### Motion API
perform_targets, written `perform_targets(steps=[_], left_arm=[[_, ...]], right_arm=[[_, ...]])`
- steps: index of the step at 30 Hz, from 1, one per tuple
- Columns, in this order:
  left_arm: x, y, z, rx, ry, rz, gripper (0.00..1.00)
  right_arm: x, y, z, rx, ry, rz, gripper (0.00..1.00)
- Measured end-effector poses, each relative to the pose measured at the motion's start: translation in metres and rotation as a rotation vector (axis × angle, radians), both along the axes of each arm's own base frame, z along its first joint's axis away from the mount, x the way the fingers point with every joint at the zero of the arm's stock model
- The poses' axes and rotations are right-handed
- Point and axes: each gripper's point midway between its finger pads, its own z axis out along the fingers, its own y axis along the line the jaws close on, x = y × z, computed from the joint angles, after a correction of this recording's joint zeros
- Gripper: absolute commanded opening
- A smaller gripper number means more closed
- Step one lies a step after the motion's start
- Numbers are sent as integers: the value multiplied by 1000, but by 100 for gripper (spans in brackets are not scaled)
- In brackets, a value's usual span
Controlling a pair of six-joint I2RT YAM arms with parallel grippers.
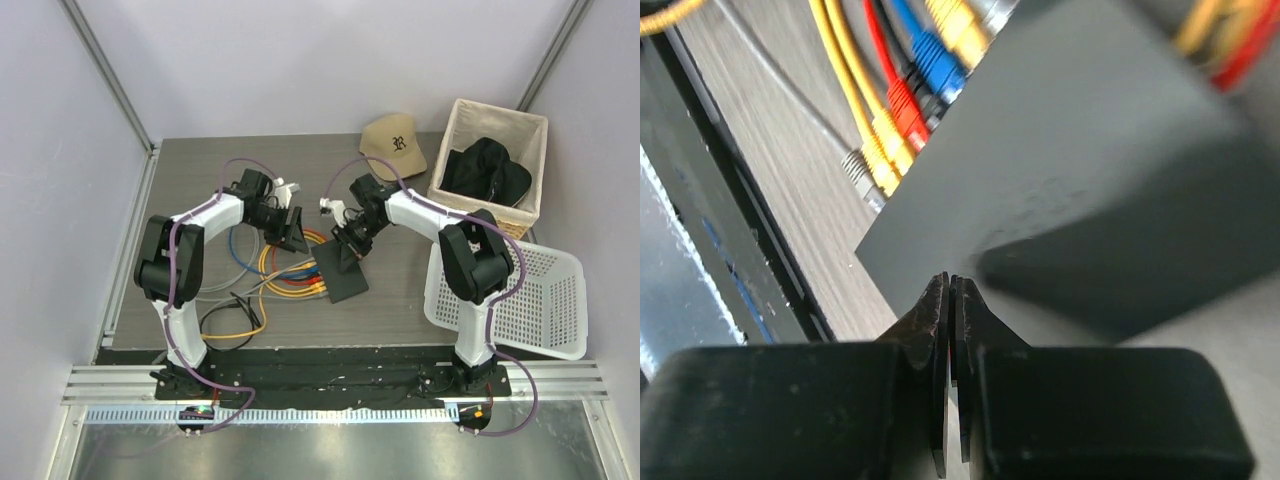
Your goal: Pull the plug from the switch port
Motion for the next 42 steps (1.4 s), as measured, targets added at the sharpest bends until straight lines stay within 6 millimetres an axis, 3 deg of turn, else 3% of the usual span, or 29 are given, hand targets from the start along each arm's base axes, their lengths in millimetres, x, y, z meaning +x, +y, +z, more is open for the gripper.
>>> perform_targets(steps=[5, 15, 42], left_arm=[[-11, 2, -14, -1, 40, -7, 56], [-9, -5, -32, -41, 65, -15, 55], [-6, -23, -37, -157, 140, -43, 42]], right_arm=[[-16, 3, -12, -13, 33, 11, 1], [-21, 8, -16, 19, 78, 5, 1], [-19, 8, -17, 8, 80, 3, 1]])
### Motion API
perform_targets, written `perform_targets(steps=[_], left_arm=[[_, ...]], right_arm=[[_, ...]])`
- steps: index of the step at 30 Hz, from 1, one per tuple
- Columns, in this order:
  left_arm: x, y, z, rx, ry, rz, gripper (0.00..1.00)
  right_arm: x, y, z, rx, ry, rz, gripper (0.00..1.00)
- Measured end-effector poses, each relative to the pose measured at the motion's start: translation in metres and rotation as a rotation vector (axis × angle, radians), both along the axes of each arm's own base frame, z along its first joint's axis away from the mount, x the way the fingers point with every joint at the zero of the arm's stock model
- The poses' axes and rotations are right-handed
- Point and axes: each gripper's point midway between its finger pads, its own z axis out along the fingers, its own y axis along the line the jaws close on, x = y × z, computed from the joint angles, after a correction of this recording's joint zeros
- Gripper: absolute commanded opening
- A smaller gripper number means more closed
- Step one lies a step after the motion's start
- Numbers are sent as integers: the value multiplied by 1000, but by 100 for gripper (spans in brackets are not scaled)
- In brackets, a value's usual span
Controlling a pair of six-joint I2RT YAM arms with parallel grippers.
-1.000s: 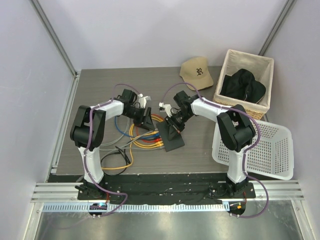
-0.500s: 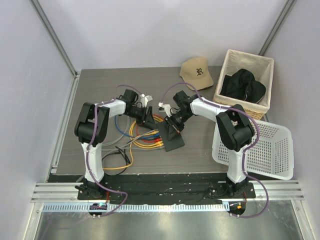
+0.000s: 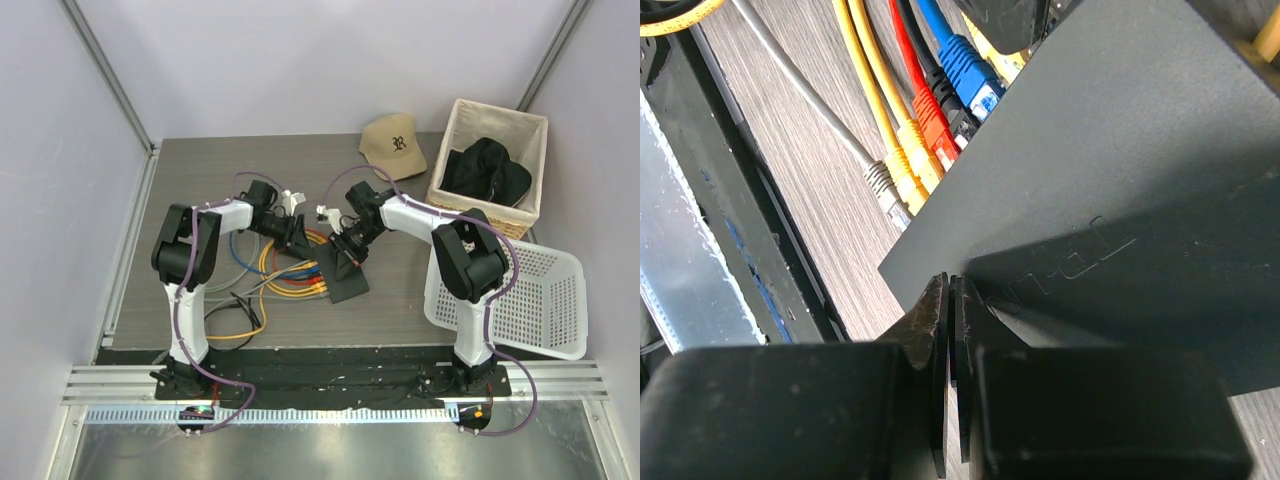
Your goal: Pull the plug from the switch port
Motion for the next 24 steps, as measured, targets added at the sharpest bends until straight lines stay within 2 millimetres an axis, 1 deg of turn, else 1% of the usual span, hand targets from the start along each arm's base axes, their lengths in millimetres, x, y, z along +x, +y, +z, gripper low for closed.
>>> perform_targets(steps=[4, 7, 13, 14, 16, 17, 19, 24], left_arm=[[-1, -2, 0, -9, 7, -6, 40], [-1, -4, -1, -13, 12, -11, 36], [-2, -7, 0, -33, 35, -15, 25], [-2, -7, 0, -37, 38, -17, 21], [-3, -8, 2, -44, 47, -17, 16], [-2, -8, 2, -47, 49, -18, 9], [-3, -9, 3, -52, 54, -20, 1], [-2, -12, 4, -84, 61, -45, 0]], right_arm=[[0, 0, 0, -1, 0, 0, 1], [0, 0, 0, -3, -1, -1, 1], [0, 0, 0, -4, -2, -1, 1], [0, 0, 0, -4, -2, -1, 1], [0, 0, 0, -4, -2, -1, 1], [0, 0, 0, -4, -2, -1, 1], [0, -1, 0, -5, -2, -1, 1], [0, -2, -1, -10, 1, -2, 1]])
